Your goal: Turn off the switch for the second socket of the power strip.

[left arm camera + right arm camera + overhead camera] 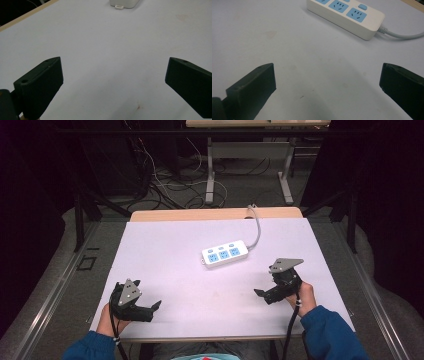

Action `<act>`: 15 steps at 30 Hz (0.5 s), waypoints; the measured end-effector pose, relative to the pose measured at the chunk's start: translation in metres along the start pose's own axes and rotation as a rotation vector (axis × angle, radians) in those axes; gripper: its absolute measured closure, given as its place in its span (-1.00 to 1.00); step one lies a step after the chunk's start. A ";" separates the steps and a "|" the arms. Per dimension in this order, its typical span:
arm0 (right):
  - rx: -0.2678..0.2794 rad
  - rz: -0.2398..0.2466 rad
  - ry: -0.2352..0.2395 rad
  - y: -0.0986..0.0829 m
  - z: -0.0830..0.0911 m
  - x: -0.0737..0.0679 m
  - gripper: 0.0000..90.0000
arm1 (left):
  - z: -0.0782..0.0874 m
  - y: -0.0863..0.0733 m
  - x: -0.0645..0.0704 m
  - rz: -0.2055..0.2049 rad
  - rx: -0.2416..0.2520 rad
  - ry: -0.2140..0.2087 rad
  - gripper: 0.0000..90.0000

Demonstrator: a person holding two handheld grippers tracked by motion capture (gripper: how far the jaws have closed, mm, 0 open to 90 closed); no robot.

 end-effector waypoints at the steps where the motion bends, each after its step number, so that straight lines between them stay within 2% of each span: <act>1: -0.005 0.004 0.001 0.002 -0.003 0.000 -1.00 | 0.000 0.000 0.000 0.000 -0.001 0.001 -0.97; 3: -0.016 0.007 0.002 0.003 -0.003 0.001 -1.00 | 0.000 0.000 0.000 0.002 0.000 0.000 -0.97; 5: 0.000 0.005 0.006 0.007 -0.007 0.001 -1.00 | 0.000 0.000 0.000 -0.001 -0.001 0.001 -0.97; 7: -0.019 0.013 0.010 0.009 -0.008 0.002 -1.00 | 0.000 0.000 0.000 -0.001 -0.001 0.001 -0.97; 9: -0.008 0.007 0.008 0.010 -0.011 0.002 -1.00 | 0.000 0.000 0.000 -0.001 -0.001 0.002 -0.97; 10: -0.024 0.008 0.011 0.011 -0.011 0.002 -1.00 | 0.000 0.000 0.000 -0.001 -0.001 0.002 -0.97; 11: -0.013 0.010 0.007 0.012 -0.013 0.002 -1.00 | 0.000 0.000 0.000 -0.001 -0.001 0.001 -0.97; 13: -0.027 0.013 0.012 0.014 -0.015 0.003 -1.00 | 0.000 0.000 0.000 -0.002 -0.002 0.001 -0.97; 15: -0.015 0.016 0.005 0.014 -0.016 0.003 -1.00 | 0.000 0.000 0.000 -0.002 -0.001 0.001 -0.97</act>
Point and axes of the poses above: each handheld gripper's, and its own axes: z roughly backward along the jaws, y roughly out of its top, x roughly to its right, the point moved 3 cm from there along -z, roughly forward along the jaws, and after that the axes turned 12 degrees about -z, right-handed, at the moved point
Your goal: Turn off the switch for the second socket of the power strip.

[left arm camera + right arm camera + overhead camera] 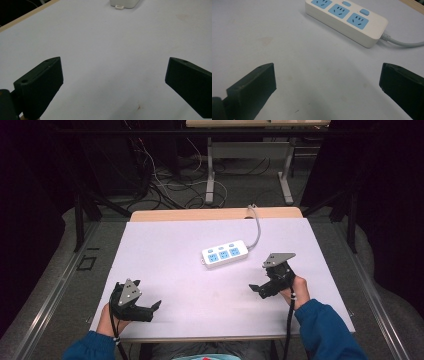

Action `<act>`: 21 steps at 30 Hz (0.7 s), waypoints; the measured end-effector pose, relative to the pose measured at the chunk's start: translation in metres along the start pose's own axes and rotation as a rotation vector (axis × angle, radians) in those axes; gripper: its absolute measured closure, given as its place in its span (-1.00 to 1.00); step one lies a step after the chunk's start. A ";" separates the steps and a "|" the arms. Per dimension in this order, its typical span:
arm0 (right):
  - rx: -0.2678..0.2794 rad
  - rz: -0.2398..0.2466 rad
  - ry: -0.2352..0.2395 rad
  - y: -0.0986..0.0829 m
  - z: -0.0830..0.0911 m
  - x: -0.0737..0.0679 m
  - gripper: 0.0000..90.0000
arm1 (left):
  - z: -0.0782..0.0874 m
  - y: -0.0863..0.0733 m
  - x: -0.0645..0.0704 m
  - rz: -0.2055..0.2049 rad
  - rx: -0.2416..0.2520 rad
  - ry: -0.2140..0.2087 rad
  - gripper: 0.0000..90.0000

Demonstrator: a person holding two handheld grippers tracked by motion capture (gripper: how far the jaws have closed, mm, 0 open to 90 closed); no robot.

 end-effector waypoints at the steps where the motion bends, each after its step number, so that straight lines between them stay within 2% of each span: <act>1: -0.005 0.001 0.011 0.002 -0.002 0.000 -1.00 | 0.000 0.000 0.000 0.001 0.001 -0.001 -0.97; 3: 0.011 -0.003 0.005 0.004 -0.004 0.000 -1.00 | 0.000 0.000 -0.001 -0.002 -0.001 0.002 -0.97; 7: -0.010 -0.002 0.013 0.008 -0.009 0.001 -0.99 | 0.000 0.000 -0.001 -0.001 0.001 0.002 -0.97; 9: 0.002 -0.011 0.015 0.009 -0.011 0.001 -1.00 | -0.001 0.000 -0.001 -0.002 -0.002 0.000 -0.97; 10: -0.022 -0.002 0.016 0.010 -0.012 0.001 -0.99 | 0.000 0.000 -0.001 -0.002 -0.002 0.002 -0.97; 11: -0.010 0.001 0.012 0.011 -0.014 0.001 -1.00 | 0.000 0.000 -0.001 0.002 0.001 0.000 -0.97; 21: -0.017 0.008 0.012 0.019 -0.020 0.003 -0.99 | 0.000 0.000 -0.001 -0.001 0.003 0.008 -0.97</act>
Point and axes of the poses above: each handheld gripper's, and its own axes: z roughly backward along the jaws, y roughly out of its top, x roughly to its right, the point moved 3 cm from there along -z, roughly forward along the jaws, and after that the axes turned 12 degrees about -z, right-handed, at the moved point
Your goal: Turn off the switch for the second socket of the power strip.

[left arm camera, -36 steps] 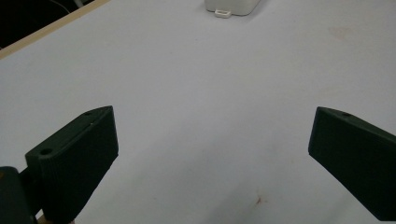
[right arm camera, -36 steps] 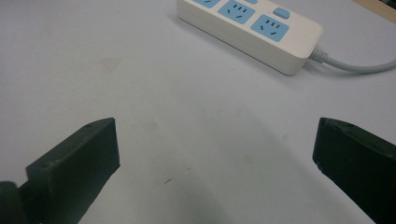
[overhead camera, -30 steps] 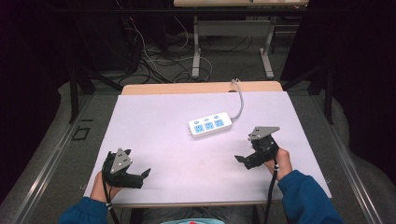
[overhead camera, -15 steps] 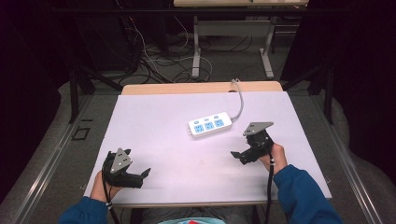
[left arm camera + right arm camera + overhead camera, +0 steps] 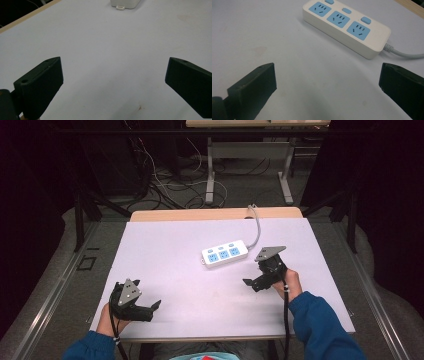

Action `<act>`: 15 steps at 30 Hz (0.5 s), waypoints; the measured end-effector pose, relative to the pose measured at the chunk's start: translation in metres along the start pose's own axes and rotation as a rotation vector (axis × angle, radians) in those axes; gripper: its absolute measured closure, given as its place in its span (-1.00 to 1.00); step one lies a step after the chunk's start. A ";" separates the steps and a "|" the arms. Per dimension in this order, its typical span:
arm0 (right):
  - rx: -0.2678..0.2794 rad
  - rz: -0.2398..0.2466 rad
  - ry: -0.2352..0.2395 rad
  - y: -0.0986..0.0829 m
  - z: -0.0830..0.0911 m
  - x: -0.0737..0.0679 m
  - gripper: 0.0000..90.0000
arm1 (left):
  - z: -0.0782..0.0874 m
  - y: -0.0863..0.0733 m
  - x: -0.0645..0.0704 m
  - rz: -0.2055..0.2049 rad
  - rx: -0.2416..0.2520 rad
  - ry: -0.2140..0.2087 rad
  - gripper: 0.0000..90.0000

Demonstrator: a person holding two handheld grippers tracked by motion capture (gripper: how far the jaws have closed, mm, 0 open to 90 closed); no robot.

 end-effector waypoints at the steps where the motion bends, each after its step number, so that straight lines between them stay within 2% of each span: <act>1: 0.008 -0.007 -0.001 0.003 -0.002 0.001 -0.99 | 0.000 0.000 0.000 0.000 0.000 0.000 -0.97; 6: 0.003 0.003 -0.007 0.008 -0.007 0.004 -0.99 | 0.001 0.000 0.001 0.003 -0.002 -0.006 -0.97; 15: -0.003 -0.026 0.003 0.020 -0.022 0.012 -0.99 | 0.000 -0.001 0.000 0.002 -0.005 -0.001 -0.97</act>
Point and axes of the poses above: each handheld gripper's, and its own axes: z roughly backward along the jaws, y roughly out of its top, x roughly to its right, the point moved 3 cm from there along -z, roughly forward along the jaws, and after that the axes turned 12 degrees about -z, right-handed, at the moved point
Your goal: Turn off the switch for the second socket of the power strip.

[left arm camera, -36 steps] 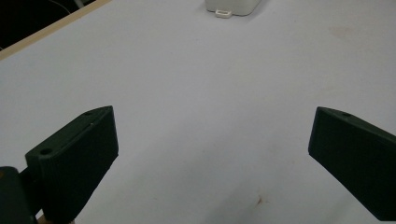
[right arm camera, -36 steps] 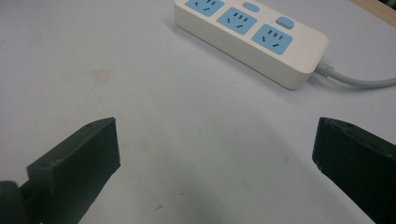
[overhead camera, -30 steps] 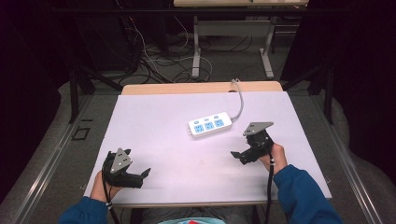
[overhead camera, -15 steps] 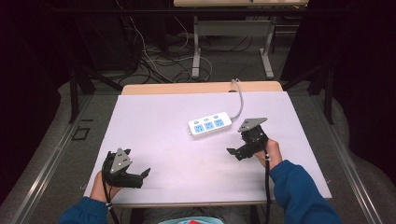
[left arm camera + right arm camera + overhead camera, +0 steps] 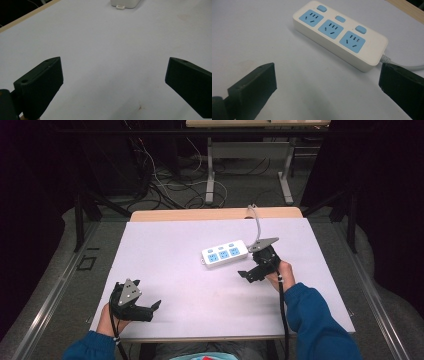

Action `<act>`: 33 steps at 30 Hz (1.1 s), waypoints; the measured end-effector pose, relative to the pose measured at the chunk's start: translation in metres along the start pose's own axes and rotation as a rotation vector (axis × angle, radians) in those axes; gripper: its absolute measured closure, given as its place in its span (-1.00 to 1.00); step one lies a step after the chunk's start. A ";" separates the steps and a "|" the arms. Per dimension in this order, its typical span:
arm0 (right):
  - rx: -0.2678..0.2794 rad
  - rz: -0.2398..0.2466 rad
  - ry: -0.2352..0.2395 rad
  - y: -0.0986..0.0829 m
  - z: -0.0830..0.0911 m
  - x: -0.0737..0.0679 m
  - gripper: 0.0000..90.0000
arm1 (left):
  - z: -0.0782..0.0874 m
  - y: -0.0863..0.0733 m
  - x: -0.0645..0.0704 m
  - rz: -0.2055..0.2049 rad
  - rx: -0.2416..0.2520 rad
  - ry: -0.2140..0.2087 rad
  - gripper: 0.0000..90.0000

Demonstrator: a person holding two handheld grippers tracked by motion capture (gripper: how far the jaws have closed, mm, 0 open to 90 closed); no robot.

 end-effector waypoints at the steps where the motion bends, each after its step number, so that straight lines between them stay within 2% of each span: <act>1: 0.004 0.006 -0.003 0.003 -0.002 0.003 -0.99 | 0.000 0.000 0.000 0.001 0.002 -0.001 -0.97; 4: 0.006 0.004 -0.005 0.005 -0.004 0.005 -0.98 | -0.001 0.000 0.000 -0.006 -0.001 -0.001 -0.97; 6: 0.014 -0.015 -0.011 0.008 -0.007 0.009 -0.98 | 0.000 0.000 0.000 -0.008 -0.002 -0.003 -0.97; 9: 0.001 -0.016 -0.004 0.010 -0.007 0.011 -0.98 | 0.000 0.000 0.000 -0.004 0.005 0.001 -0.97; 12: 0.026 -0.018 -0.006 0.014 -0.009 0.016 -0.98 | 0.000 0.001 0.000 -0.010 -0.001 -0.001 -0.97; 23: 0.036 -0.044 -0.005 0.023 -0.016 0.023 -0.97 | -0.001 0.001 0.001 -0.011 -0.001 -0.003 -0.97; 26: 0.016 -0.030 -0.015 0.025 -0.016 0.026 -0.96 | 0.000 0.001 0.001 -0.007 0.000 -0.002 -0.97; 27: 0.047 -0.040 -0.009 0.026 -0.019 0.026 -0.96 | 0.000 0.001 0.001 -0.007 0.000 -0.002 -0.97; 28: 0.036 -0.031 -0.017 0.026 -0.018 0.028 -0.96 | 0.000 0.001 0.000 -0.010 -0.003 -0.002 -0.97; 33: 0.032 -0.065 -0.009 0.029 -0.023 0.030 -0.95 | 0.000 0.001 0.000 -0.011 -0.003 -0.002 -0.97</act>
Point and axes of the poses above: each handheld gripper's, and its own axes: z roughly backward along the jaws, y roughly out of its top, x roughly to its right, the point moved 3 cm from there along -z, roughly forward along the jaws, and after that the axes turned 12 degrees about -z, right-handed, at the moved point
